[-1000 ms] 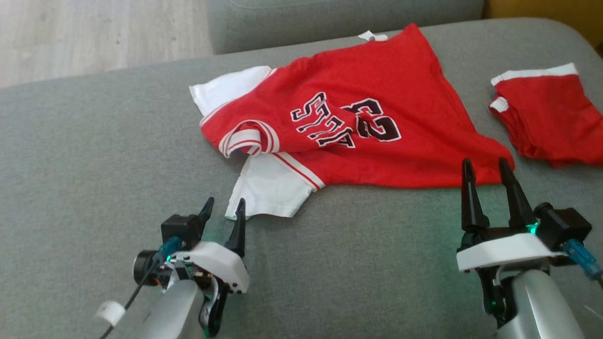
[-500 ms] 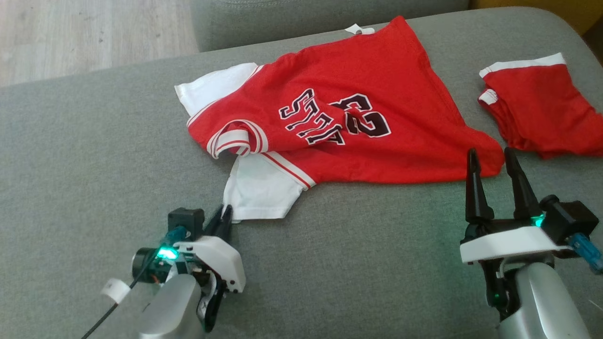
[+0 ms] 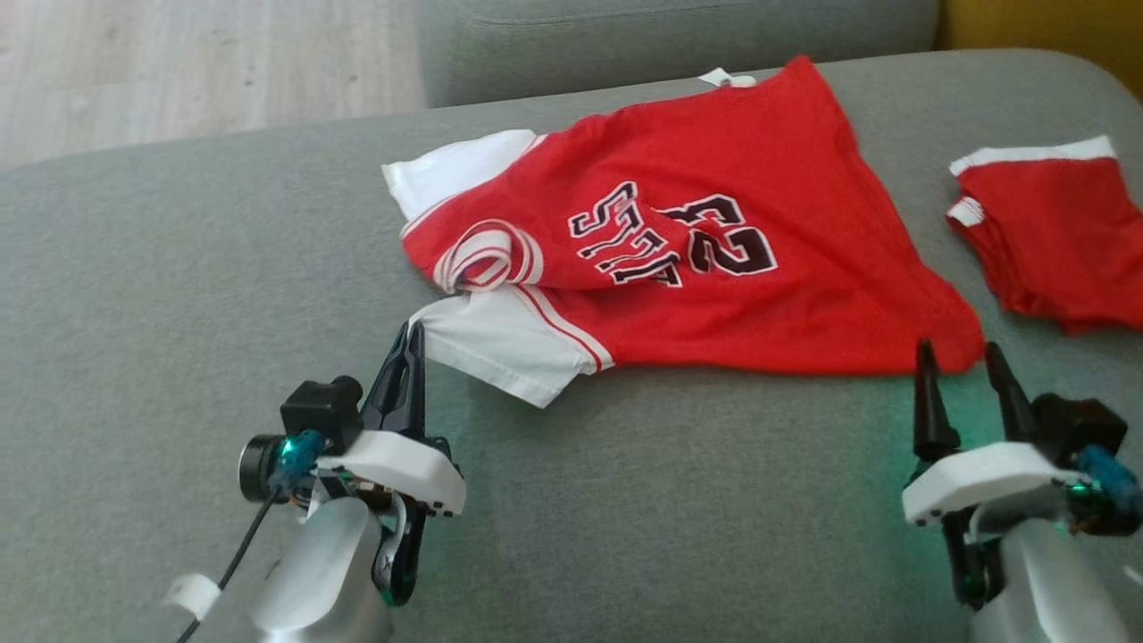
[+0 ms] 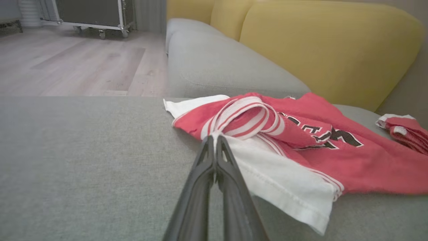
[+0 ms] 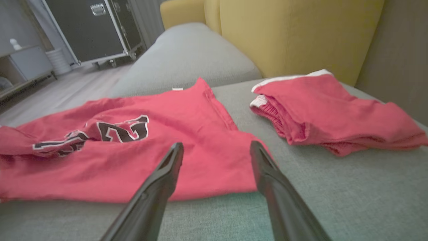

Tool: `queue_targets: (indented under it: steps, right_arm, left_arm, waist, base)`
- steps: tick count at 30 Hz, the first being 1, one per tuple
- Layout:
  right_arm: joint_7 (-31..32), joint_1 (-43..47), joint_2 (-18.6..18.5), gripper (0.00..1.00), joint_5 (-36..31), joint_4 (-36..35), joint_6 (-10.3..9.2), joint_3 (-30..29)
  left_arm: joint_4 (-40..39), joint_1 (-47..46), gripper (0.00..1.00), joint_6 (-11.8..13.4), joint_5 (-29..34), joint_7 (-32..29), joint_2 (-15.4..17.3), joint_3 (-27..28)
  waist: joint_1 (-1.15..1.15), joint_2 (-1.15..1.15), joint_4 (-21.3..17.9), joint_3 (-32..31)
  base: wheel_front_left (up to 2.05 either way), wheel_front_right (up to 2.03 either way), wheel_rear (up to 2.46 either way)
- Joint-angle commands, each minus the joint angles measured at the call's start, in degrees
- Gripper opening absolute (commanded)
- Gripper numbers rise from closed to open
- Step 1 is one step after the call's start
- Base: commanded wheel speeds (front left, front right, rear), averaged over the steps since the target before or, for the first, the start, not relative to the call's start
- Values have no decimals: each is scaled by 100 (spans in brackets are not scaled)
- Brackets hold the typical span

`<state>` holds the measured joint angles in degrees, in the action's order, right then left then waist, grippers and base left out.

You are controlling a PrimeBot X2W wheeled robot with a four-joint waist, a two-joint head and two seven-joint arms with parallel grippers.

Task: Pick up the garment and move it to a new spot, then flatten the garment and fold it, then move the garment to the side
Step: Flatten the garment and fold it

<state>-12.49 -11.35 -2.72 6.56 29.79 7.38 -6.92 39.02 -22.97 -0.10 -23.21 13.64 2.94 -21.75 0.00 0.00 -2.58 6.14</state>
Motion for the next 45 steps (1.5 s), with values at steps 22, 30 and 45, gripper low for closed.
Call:
queue_targets:
  steps: [22,30,45]
  right_arm:
    - [281,-1288,-16,100,-985,2390,11,-1285]
    - [82,-1696,-16,100,-1000,3022,11,-1202]
    - [-248,-1926,-16,0,-143,2435,11,184]
  left_arm:
    - [-872,322,0,66,101,135,68,320]
    - [-921,337,0,48,140,135,63,348]
    - [-1509,453,0,-26,102,136,158,781]
  waist:
    - [0,0,488,-36]
    - [0,0,469,34]
    - [0,0,353,-365]
  base:
    - [0,0,0]
    - [0,0,0]
    - [0,0,0]
